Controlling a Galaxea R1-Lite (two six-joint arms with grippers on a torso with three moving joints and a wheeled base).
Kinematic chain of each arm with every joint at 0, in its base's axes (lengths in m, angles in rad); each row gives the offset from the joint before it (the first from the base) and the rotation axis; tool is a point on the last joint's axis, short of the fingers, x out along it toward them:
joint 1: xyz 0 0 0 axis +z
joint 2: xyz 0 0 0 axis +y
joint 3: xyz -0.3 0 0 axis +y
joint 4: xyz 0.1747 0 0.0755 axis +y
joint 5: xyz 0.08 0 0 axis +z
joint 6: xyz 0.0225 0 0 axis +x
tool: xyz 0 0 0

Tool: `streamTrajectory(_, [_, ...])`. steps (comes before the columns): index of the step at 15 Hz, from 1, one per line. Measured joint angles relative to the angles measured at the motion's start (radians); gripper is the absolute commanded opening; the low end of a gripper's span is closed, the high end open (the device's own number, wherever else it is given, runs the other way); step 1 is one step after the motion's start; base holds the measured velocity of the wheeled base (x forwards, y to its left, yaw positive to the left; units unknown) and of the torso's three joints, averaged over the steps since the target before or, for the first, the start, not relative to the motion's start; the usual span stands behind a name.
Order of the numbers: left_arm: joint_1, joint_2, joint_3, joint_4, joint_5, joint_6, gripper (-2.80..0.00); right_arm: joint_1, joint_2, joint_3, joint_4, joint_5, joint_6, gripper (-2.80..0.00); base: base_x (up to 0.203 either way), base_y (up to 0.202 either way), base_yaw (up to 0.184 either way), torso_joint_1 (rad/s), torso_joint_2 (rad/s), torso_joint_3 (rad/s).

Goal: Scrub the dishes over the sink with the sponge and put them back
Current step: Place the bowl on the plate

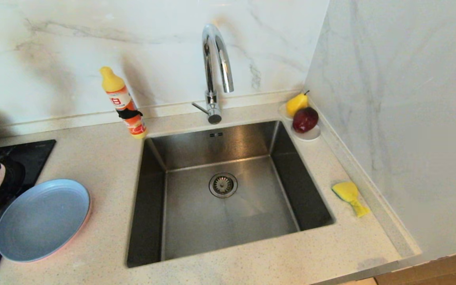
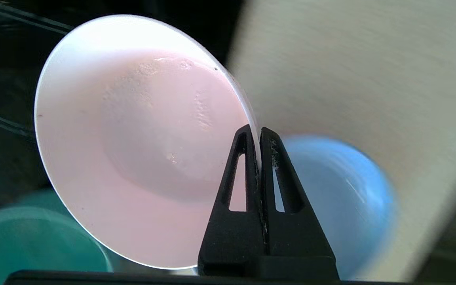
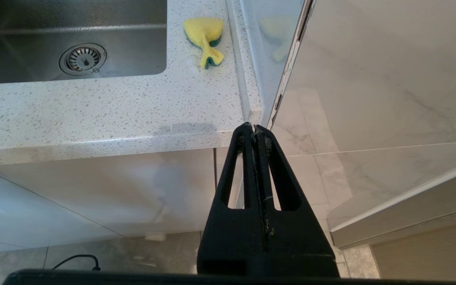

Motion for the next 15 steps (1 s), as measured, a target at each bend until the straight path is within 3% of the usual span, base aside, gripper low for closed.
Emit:
streamTrajectory(3, [-0.055, -0.120, 0.065, 0.049, -0.002, 0.008, -2.80, 0.000, 0.000, 0.000, 0.000, 0.000, 0.000, -2.80, 0.000, 0.000, 0.000, 0.000, 0.00, 0.000])
streamTrajectory(6, [-0.143, -0.253, 0.209, 0.061, 0.005, 0.043, -2.80, 0.000, 0.000, 0.000, 0.000, 0.000, 0.000, -2.80, 0.000, 0.000, 0.000, 0.000, 0.00, 0.000])
streamTrajectory(9, [-0.232, -0.347, 0.374, 0.034, 0.062, 0.077, -2.80, 0.000, 0.000, 0.000, 0.000, 0.000, 0.000, -2.80, 0.000, 0.000, 0.000, 0.000, 0.00, 0.000])
streamTrajectory(15, [-0.273, -0.395, 0.707, -0.297, 0.136, 0.082, -2.80, 0.000, 0.000, 0.000, 0.000, 0.000, 0.000, -2.80, 0.000, 0.000, 0.000, 0.000, 0.00, 0.000])
